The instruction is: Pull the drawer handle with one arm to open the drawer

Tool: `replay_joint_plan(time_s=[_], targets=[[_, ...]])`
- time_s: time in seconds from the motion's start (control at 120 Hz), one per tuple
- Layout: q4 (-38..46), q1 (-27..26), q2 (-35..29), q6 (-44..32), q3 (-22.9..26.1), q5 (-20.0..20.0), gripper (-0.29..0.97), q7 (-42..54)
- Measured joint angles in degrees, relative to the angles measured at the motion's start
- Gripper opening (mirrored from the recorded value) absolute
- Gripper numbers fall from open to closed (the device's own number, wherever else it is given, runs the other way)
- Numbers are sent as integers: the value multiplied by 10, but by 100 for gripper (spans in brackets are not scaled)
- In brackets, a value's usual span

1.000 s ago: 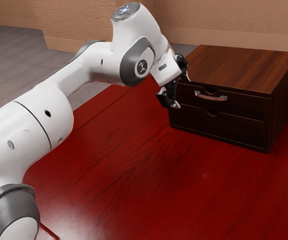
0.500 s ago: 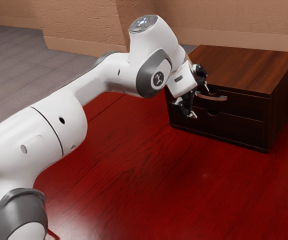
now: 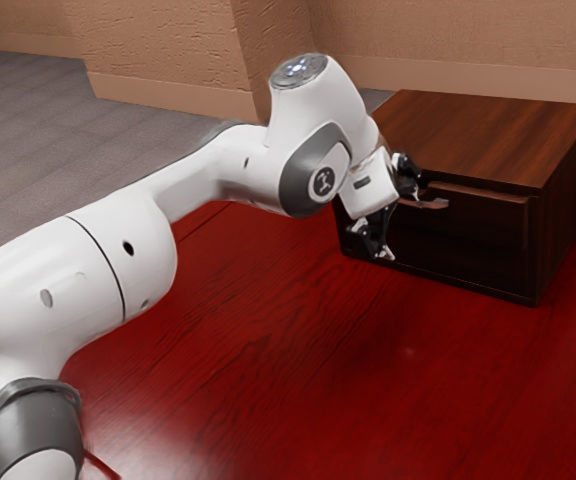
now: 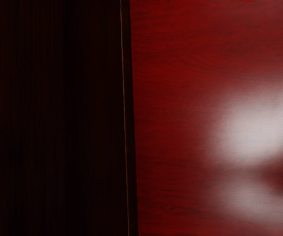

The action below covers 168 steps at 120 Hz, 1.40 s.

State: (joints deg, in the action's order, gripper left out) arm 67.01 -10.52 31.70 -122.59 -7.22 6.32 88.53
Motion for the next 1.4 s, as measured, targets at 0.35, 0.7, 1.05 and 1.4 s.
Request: replay_joint_plan(time_s=[0.35,0.7,1.05,1.4], targets=[[118,-26,-91,-23,-5,-38,50,3],[223,-42,-171,-35,-9,-53,63,4],[374,-212,-358,-34,-145,-56,54,5],[125,-214,-393,158,-216,-135,66,8]])
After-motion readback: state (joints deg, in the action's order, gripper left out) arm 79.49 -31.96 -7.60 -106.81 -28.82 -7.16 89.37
